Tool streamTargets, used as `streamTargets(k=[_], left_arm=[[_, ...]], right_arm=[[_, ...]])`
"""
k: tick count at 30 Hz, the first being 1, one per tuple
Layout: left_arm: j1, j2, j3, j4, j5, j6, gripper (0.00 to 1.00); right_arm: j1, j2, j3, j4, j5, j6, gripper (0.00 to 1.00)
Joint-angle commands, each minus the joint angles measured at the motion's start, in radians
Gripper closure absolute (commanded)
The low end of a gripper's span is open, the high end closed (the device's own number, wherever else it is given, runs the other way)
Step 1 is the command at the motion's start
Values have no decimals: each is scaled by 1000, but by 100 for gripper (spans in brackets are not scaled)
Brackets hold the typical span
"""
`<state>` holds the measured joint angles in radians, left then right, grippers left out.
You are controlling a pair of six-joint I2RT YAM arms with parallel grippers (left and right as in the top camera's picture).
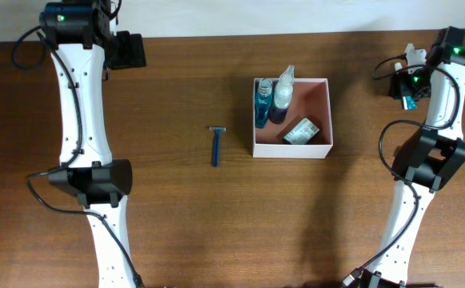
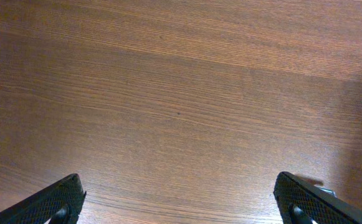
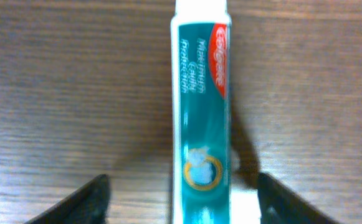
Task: Pack container
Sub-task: 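Lower the right gripper around the toothpaste tube, then close the right gripper on the Colgate tube and lift it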
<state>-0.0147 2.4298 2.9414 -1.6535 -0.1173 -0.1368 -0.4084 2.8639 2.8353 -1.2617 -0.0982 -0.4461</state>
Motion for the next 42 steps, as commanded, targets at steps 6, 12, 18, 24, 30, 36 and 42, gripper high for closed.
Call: streamTargets(k=[6,12,18,24,30,36,42], left_arm=[[4,9,0,-1,-11,-8,1],[4,9,0,-1,-11,-8,1],[3,9,0,-1,-11,-8,1],[4,9,0,-1,-11,-8,0],[4,9,0,-1,-11,-8,1],[4,9,0,-1,-11,-8,1],[4,9,0,-1,-11,-8,1]], right_arm=[[8,23,-43,3,32,17,57],[8,23,-43,2,32,25,69],[8,22,-40,2,32,94,79],[10,22,-40,10,29,150,81],[10,22,-40,10,28,176,87],[10,22,-40,14,27,220,92],[10,22,-40,13,28,273,96]])
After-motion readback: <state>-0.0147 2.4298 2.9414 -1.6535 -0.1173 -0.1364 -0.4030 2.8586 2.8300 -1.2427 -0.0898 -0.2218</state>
